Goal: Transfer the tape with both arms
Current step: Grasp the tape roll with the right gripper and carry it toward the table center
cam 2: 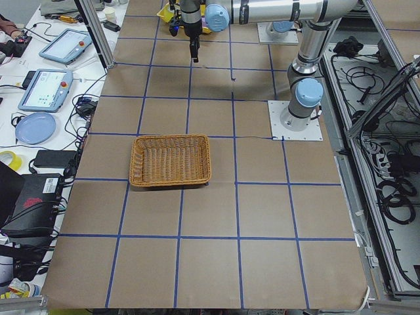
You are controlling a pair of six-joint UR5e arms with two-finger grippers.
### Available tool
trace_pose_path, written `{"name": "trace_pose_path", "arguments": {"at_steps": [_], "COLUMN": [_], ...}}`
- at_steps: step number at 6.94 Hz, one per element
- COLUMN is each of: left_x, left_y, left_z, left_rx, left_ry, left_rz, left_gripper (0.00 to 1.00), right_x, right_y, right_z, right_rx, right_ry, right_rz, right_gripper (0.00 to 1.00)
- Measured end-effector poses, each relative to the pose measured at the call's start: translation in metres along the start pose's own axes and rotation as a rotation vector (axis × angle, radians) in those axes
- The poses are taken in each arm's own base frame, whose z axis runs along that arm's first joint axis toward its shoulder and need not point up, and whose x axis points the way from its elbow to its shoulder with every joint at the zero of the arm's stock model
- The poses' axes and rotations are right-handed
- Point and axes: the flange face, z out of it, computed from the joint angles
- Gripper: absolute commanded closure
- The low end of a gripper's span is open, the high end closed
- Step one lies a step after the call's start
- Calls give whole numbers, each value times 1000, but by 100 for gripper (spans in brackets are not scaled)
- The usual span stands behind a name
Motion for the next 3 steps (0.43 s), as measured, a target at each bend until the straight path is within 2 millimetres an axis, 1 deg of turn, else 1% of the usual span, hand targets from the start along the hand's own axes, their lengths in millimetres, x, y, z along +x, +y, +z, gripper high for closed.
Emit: {"name": "trace_pose_path", "arguments": {"at_steps": [1,2,3], "left_x": [0,0,0], "left_y": [0,0,0], "left_z": [0,0,0], "left_rx": [0,0,0], "left_ry": [0,0,-1], "left_rz": [0,0,0], "left_gripper": [0,0,0], "right_x": [-22,-46,-71], "right_y": [-25,-48,-64], "right_z": [20,44,68], "right_rx": [-27,-50,-70], "right_ry": [-14,-27,-35], "right_rz": [47,108,179], "right_gripper": [100,100,100]}}
